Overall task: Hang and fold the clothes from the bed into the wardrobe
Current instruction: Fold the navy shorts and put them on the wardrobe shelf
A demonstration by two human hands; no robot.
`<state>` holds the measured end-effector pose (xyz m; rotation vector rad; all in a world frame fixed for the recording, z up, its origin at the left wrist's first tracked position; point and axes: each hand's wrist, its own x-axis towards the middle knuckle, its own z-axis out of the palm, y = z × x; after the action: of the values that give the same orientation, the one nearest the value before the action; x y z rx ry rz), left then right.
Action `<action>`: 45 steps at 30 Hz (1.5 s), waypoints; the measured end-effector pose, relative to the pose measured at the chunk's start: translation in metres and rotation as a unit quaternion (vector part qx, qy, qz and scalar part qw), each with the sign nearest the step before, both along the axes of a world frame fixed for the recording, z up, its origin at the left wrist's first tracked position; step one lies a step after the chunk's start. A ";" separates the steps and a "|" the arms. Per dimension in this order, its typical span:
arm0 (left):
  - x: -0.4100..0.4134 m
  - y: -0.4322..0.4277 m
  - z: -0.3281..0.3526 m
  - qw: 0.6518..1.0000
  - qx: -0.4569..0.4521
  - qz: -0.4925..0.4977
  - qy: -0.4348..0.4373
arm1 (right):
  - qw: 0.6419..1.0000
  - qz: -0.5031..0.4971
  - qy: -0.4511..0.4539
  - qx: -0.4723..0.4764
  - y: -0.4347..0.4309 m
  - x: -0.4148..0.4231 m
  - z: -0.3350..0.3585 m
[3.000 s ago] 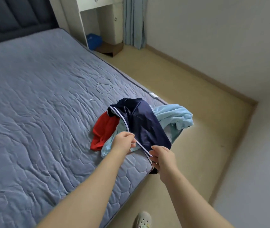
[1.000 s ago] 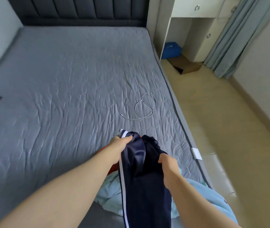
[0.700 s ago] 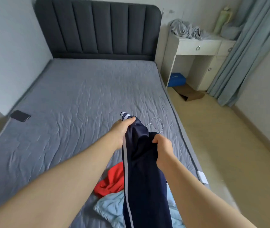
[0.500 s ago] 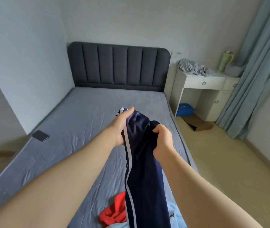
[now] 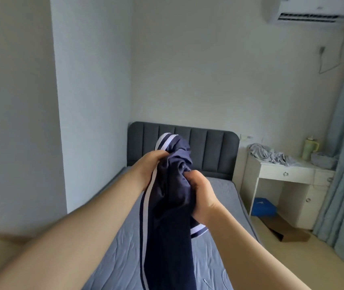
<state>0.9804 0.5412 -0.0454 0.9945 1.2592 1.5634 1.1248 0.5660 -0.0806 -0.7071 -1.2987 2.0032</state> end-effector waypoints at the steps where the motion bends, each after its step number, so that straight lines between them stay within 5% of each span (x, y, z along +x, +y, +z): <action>1: -0.004 -0.004 0.006 1.000 0.014 -0.003 0.015 | 1.000 0.009 -0.001 -0.004 -0.001 -0.005 0.000; 7: -0.030 -0.015 0.023 0.997 0.049 -0.024 0.050 | 0.972 -0.130 -0.140 0.136 0.007 -0.027 -0.001; 12: -0.041 -0.027 0.029 0.986 0.035 -0.091 0.135 | 0.959 -0.099 -0.141 0.227 0.005 -0.045 0.000; 16: -0.050 -0.030 0.040 0.982 0.043 -0.105 0.150 | 0.965 -0.036 -0.108 0.237 0.003 -0.056 0.003; 24: -0.084 -0.039 0.017 0.985 0.002 -0.012 0.173 | 0.979 -0.125 -0.020 0.157 0.007 -0.052 0.003; 29: -0.078 -0.047 -0.004 0.980 -0.069 0.007 0.186 | 0.968 -0.152 -0.032 0.195 0.002 -0.052 0.004; 39: -0.058 -0.061 -0.013 0.978 -0.070 -0.174 0.094 | 0.963 -0.127 -0.077 0.225 -0.005 -0.050 -0.002; 45: -0.045 -0.040 -0.011 0.962 -0.057 0.007 0.267 | 0.956 -0.127 -0.074 0.254 -0.009 -0.047 -0.006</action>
<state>0.9356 0.5011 -0.0565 1.3893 1.7013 1.2510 1.0774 0.5568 -0.0865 -0.7348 -1.6318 1.3519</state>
